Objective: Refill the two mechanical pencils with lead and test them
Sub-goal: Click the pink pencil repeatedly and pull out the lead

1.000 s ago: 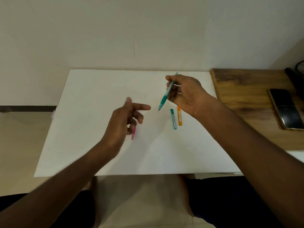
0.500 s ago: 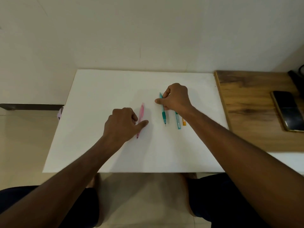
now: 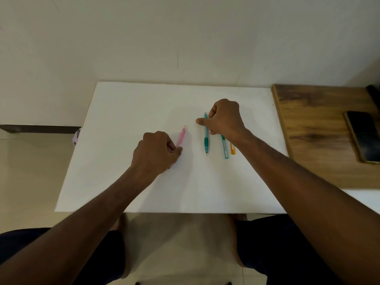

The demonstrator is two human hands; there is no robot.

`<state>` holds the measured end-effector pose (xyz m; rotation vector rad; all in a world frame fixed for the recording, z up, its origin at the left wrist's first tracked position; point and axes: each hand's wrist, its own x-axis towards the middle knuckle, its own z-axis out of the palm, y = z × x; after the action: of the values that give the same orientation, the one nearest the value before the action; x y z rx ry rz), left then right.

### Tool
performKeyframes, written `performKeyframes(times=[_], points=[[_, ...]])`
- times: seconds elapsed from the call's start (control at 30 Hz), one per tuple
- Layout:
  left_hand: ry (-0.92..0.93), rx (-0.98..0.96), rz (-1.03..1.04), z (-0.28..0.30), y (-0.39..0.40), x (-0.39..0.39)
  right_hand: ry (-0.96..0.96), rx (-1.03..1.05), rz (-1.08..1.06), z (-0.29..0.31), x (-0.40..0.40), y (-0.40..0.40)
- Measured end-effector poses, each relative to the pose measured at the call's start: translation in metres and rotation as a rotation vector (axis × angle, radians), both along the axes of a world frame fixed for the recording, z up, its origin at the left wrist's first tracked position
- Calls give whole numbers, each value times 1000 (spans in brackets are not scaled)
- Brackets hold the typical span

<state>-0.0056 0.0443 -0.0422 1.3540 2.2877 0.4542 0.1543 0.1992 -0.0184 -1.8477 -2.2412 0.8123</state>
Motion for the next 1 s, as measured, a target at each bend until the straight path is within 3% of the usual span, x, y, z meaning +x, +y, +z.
performKeyframes(times=[0.1,0.23,0.3,0.47,0.6,0.7,0.83,1.0], points=[[-6,0,4,2,-1,1,122,103,-4,11,-2,-2],[-102,114,29,12,0,2,483,249,-93,31,-11,-9],[-191,264,47,21,2,5,610,129,-149,39,-15,-16],[-239,443,40,36,3,17,805,-526,-16,42,-20,-37],[-236,479,38,38,6,17,902,-499,68,37,-21,-48],[-292,526,-12,39,6,18,1038,-503,-1,42,-20,-49],[-767,415,69,46,8,16,1411,-608,-112,58,-18,-42],[-1313,165,291,50,0,32,1762,-883,-70,77,0,-31]])
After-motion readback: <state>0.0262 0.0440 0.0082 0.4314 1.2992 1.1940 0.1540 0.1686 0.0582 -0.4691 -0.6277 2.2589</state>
